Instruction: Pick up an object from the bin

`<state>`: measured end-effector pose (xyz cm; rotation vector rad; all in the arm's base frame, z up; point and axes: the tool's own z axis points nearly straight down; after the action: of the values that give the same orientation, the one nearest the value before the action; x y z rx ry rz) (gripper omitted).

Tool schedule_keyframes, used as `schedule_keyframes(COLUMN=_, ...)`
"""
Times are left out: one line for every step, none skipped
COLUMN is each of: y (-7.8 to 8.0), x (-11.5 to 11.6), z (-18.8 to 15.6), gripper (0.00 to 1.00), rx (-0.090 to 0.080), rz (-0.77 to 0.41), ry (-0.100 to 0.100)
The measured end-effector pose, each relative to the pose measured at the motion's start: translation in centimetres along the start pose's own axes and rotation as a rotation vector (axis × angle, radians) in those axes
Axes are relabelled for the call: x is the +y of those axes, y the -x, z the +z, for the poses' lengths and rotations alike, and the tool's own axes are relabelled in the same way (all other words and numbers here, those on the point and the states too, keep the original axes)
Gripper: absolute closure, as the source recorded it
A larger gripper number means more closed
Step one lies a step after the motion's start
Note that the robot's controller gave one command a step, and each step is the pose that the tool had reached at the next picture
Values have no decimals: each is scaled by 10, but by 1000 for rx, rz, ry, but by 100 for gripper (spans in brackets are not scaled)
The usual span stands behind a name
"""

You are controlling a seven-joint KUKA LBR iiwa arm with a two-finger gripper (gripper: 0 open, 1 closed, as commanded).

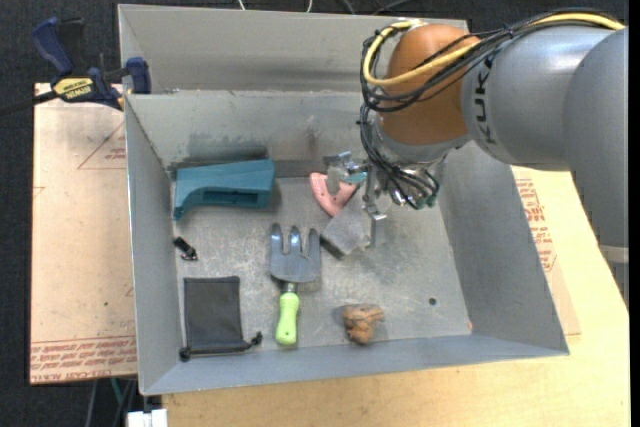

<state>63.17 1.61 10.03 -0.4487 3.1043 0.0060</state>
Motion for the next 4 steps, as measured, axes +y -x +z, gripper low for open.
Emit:
schedule_keyframes(y=7, x=11, z=30, gripper=0, rx=11, rz=-166, ry=-6)
schedule_keyframes(y=1, x=28, z=25, gripper=100, rx=1, rz=47, ry=-6)
schedule_keyframes(y=1, x=28, z=25, gripper=100, rx=1, rz=47, ry=-6)
schedule_keyframes(y=1, x=28, z=19, gripper=100, rx=0, rz=47, ry=-7)
